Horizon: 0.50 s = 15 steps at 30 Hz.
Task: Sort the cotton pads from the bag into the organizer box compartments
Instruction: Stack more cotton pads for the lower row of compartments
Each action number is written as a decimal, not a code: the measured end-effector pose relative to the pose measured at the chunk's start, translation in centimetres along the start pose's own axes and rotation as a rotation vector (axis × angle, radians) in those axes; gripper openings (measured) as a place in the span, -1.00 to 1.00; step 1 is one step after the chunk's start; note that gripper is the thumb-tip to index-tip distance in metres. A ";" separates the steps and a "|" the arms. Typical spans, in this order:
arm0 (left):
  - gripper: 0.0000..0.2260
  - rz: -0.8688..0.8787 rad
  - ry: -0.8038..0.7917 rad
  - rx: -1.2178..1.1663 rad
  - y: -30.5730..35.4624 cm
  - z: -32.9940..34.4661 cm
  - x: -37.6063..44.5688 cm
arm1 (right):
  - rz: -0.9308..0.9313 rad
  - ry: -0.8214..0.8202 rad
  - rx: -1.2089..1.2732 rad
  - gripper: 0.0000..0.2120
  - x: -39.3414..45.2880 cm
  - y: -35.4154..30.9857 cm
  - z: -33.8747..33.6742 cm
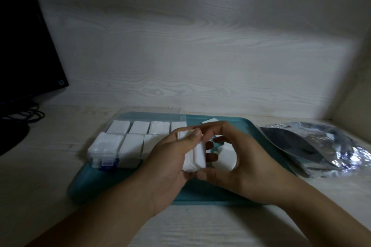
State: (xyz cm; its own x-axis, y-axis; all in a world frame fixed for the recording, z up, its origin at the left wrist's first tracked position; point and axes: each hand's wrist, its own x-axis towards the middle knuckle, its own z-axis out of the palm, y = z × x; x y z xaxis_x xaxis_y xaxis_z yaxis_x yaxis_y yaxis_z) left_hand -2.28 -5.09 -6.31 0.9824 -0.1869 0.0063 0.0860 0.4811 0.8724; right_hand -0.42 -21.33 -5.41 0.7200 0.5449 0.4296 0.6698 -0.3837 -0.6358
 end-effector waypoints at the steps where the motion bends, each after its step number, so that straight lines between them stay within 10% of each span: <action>1: -0.71 0.001 -0.009 -0.004 0.0 0.0 0.0 | -0.007 0.002 -0.020 -0.57 0.0 0.1 0.2; 15: -0.80 0.040 0.037 -0.042 0.4 0.0 0.1 | 0.123 0.208 0.036 -0.83 0.7 2.2 -2.5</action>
State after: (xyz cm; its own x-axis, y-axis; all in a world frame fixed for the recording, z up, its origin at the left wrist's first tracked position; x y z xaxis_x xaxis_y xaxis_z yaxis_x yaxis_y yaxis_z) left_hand -2.19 -4.92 -5.97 0.9905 -0.1355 0.0215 0.0530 0.5231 0.8506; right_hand 2.01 -23.68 -4.95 0.8203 0.3289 0.4679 0.5703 -0.4089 -0.7124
